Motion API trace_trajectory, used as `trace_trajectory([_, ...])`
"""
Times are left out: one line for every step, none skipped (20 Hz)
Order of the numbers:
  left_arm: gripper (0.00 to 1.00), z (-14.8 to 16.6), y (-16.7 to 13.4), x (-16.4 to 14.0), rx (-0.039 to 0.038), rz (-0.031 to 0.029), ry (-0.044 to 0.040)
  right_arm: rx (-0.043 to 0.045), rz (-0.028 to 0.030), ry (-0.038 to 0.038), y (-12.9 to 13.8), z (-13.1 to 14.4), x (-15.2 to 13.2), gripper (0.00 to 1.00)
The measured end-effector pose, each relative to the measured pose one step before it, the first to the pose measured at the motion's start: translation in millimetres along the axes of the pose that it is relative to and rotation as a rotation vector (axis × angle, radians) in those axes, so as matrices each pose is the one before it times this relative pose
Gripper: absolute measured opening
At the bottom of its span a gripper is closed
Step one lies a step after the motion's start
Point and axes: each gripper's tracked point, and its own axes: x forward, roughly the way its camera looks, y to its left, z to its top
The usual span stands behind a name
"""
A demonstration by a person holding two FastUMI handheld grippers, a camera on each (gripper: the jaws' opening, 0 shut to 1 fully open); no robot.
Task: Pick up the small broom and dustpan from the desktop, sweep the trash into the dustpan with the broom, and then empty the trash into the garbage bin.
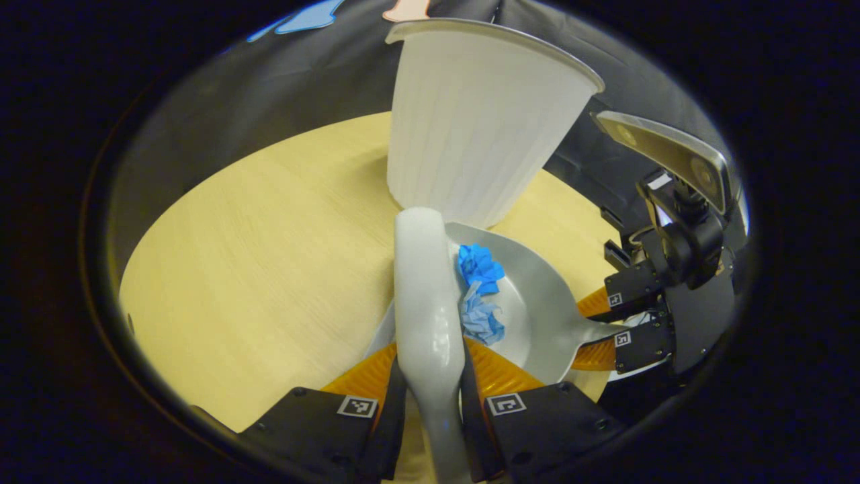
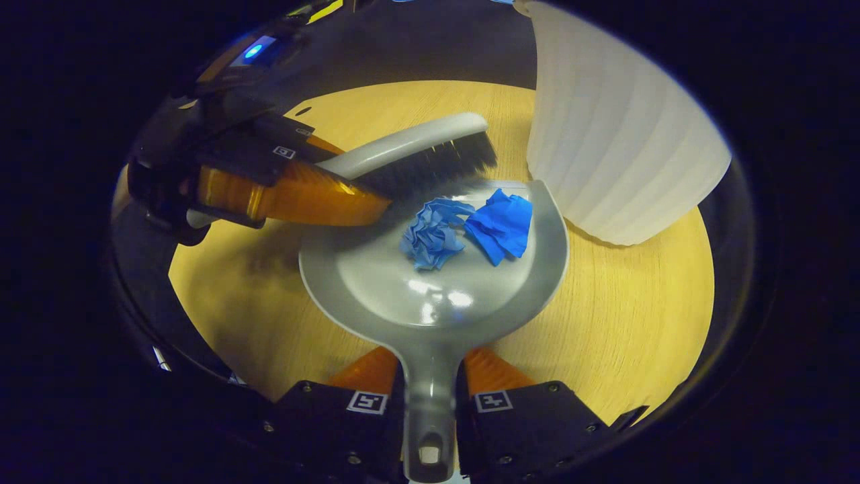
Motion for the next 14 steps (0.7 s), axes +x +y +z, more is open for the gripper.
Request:
trace_trajectory([0.47,-1.32,7.77,-5.03,-0.0117,0.0197,-0.01144,-0.00073,-0.00203,-0.00193,-1.96,-1.61,-2.5,0.33])
trace_trajectory([0.47,-1.62,9.4,-6.44,-0.01248,0.01994,-0.01007,-0.00399,-0.00736,-0.00515,-2.74,0.18,-1.91,0.33])
trace_trajectory([0.45,-3.14,8.52,-2.1,-0.01139,0.01863,-0.00871,-0.0077,-0.00667,-0.00223,1.31,-2.77,2.65,0.33])
trace_trajectory([0.47,-2.92,9.28,-4.41,-0.01129,0.01955,-0.00885,-0.00729,-0.00881,-0.00298,0.66,0.89,0.96,0.33])
trace_trajectory([0.43,-3.92,12.35,-5.29,-0.0127,0.02171,-0.00902,-0.0069,-0.00663,-0.00053,-0.03,-0.13,0.19,0.33])
trace_trajectory([0.47,-2.19,10.47,-5.32,-0.01292,0.0216,-0.00912,-0.00398,-0.00438,-0.00105,-0.14,0.28,-0.89,0.33])
trace_trajectory([0.47,-3.53,8.72,-2.09,-0.01257,0.01914,-0.00914,-0.0036,-0.00314,-0.00323,-0.05,2.27,-1.48,0.33])
trace_trajectory([0.45,-3.22,11.18,-2.88,-0.01228,0.02066,-0.00952,-0.00644,-0.00483,-0.00068,-0.17,-1.41,0.29,0.33])
trace_trajectory([0.45,-3.85,9.39,-0.61,-0.01468,0.01848,-0.00858,-0.00623,-0.0063,-0.0001,-0.48,0.13,0.14,0.33])
trace_trajectory([0.45,-3.49,10.45,-0.14,-0.01621,0.01552,-0.00902,-0.00341,0.00024,0.00007,0.86,0.92,-0.67,0.33])
trace_trajectory([0.47,-6.74,9.0,4.07,-0.01496,0.01285,-0.00948,-0.00216,0.00738,-0.00271,0.0,-0.3,0.56,0.33])
trace_trajectory([0.45,-6.53,10.98,2.85,-0.01365,0.01512,-0.00912,-0.00384,0.00529,-0.00464,-0.52,0.48,0.47,0.33])
trace_trajectory([0.45,-6.73,9.47,6.75,-0.01326,0.01371,-0.00618,-0.00865,-0.00068,-0.00667,-1.0,0.2,0.51,0.33])
trace_trajectory([0.45,-6.61,10.08,3.65,-0.01493,0.01278,-0.00663,-0.01125,-0.00371,-0.01075,-1.15,1.14,-0.04,0.33])
